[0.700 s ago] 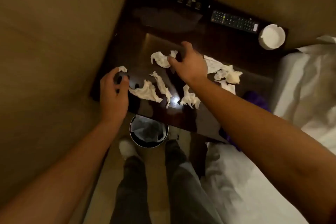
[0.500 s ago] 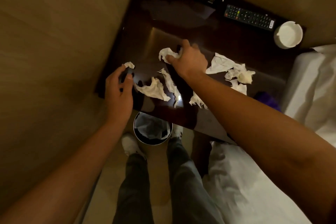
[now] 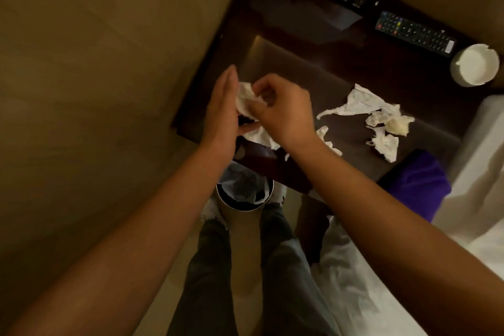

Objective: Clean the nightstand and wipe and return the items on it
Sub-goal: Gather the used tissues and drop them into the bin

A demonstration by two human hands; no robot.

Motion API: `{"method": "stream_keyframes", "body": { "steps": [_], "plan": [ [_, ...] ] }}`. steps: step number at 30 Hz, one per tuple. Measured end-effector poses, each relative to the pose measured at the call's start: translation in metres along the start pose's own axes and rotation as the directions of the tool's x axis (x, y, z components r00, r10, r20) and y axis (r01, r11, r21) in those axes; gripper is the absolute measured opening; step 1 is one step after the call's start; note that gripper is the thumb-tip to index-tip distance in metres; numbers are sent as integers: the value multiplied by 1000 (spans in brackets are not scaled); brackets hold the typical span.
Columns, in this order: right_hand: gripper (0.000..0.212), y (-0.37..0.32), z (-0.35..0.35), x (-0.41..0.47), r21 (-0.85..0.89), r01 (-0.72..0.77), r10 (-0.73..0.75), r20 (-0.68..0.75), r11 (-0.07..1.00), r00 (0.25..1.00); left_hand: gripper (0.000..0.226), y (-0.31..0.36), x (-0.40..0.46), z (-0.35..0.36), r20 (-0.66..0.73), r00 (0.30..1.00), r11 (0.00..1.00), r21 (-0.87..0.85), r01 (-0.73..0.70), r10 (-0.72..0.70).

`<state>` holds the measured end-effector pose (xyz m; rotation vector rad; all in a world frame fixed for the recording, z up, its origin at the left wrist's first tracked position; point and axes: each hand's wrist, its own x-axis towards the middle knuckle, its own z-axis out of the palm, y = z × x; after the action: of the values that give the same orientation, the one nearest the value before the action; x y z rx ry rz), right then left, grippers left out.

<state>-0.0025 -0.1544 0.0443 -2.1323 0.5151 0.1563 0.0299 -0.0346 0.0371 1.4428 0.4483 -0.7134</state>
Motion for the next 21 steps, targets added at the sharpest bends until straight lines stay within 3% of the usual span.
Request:
{"method": "stream_keyframes", "body": {
  "steps": [3,6,9,12,16,21],
  "plan": [
    [15,-17,17,-20,43,30,-33,68,999,997,32,1,-3,4,-94,995,999,-41,12,-15],
    [25,-22,24,-31,249,19,-53,133,968,990,35,-2,2,-12,-250,962,982,-178,66,-110],
    [24,-20,25,-27,277,31,-47,54,960,997,37,-5,6,-36,-255,942,942,-305,138,-220],
    [29,-9,33,1,52,-11,14,-51,999,999,35,-11,4,-53,-265,922,932,-304,198,-282],
    [46,-1,55,40,-319,12,15,82,948,997,39,-20,-2,-64,-248,933,944,-267,195,-262],
    [22,2,80,54,-525,134,-50,172,841,984,35,-24,-1,-71,-249,931,951,-223,213,-267]
  ]
}}
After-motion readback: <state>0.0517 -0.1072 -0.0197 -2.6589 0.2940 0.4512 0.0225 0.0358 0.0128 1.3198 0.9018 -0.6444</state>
